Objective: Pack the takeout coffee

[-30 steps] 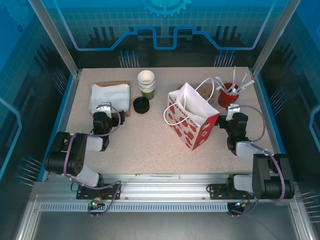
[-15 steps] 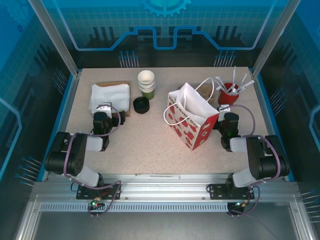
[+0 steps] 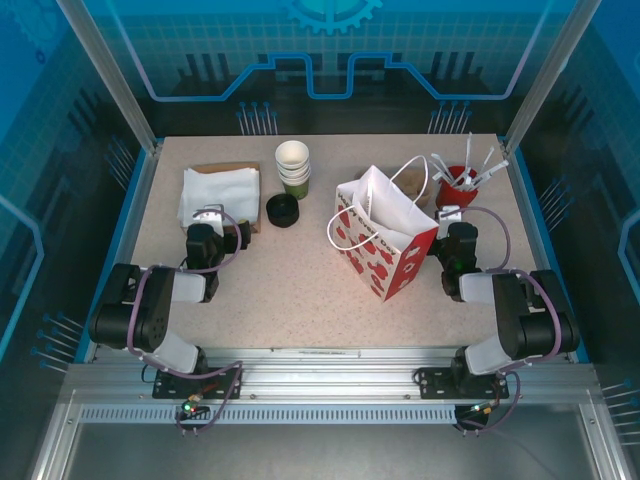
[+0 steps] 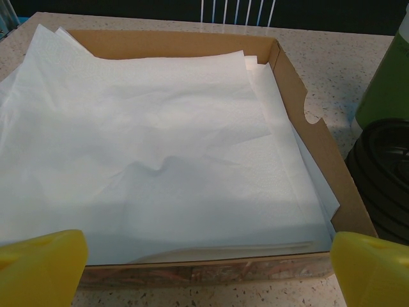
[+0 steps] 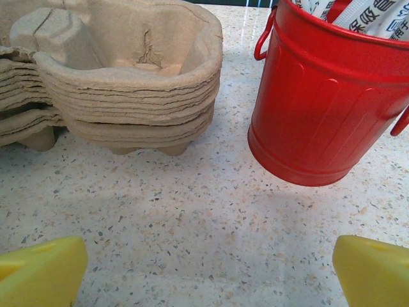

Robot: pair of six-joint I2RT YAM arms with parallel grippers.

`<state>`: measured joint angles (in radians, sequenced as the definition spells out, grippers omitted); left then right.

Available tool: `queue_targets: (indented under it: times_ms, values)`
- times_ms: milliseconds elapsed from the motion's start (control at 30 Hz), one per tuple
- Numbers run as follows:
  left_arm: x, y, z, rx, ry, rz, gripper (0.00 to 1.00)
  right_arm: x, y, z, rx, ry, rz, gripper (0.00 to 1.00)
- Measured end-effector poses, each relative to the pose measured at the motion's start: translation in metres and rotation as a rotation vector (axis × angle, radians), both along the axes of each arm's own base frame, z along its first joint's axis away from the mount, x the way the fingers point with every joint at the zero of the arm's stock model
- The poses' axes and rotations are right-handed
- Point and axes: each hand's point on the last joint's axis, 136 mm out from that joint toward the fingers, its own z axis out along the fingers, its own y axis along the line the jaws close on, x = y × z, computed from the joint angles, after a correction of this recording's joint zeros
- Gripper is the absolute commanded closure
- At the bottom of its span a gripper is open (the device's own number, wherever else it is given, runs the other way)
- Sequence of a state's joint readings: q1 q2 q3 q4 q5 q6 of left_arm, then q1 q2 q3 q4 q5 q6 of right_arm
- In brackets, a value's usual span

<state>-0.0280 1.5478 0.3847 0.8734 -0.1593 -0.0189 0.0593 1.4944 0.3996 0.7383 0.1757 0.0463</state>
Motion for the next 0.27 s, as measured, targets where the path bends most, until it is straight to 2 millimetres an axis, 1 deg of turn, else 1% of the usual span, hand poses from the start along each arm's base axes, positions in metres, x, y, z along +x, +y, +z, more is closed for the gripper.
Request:
queue_targets:
  times_ms: [267]
  values:
    - [0.0000,-0.0001,0.0000,0.000,0.000,0.000,0.01,0.0001,0.0000,0.0002,-0.002,-0.001,0.001,0.00]
